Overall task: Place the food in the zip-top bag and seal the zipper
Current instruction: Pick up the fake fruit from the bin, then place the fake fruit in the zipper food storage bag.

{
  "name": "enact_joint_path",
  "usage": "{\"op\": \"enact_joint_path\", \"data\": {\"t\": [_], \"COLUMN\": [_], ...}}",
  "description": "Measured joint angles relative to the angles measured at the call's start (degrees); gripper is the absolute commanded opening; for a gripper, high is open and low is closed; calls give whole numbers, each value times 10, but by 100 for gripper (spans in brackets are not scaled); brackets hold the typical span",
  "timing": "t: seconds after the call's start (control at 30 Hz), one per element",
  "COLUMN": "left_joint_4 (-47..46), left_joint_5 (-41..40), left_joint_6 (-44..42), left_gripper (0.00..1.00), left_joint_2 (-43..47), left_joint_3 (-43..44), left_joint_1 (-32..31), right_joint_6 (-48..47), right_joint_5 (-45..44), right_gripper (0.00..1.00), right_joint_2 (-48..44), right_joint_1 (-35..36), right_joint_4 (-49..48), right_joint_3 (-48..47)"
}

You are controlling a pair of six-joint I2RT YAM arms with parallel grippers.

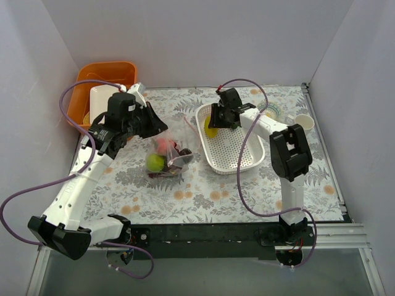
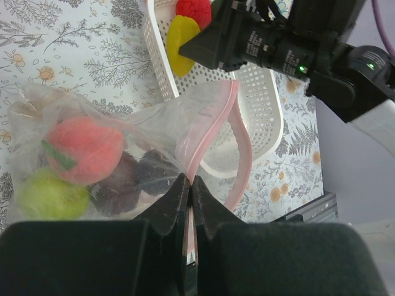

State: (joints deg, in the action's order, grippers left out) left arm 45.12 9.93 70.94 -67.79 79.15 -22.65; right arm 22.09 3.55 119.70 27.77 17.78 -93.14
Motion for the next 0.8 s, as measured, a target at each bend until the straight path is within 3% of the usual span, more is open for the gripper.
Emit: {"op": "enact_joint_path", "data": {"t": [0.33, 0.5, 0.8], "left_joint_4": [-23, -43, -64], "left_joint_5": [12, 17, 23], "left_joint_6": [0, 5, 15], "left_gripper": [0, 0, 0], "left_joint_2": [2, 2, -29], "left_joint_3": [-24, -44, -46], "left_joint_1": [0, 0, 0], "right_joint_6": [0, 5, 26], "right_joint_5": [-8, -21, -45], "right_gripper": [9, 10, 11], "right_joint_2": [-268, -395, -442], "right_joint_1": [11, 73, 203], "right_joint_4": [0, -2, -9], "right_joint_3": [141, 150, 163]}}
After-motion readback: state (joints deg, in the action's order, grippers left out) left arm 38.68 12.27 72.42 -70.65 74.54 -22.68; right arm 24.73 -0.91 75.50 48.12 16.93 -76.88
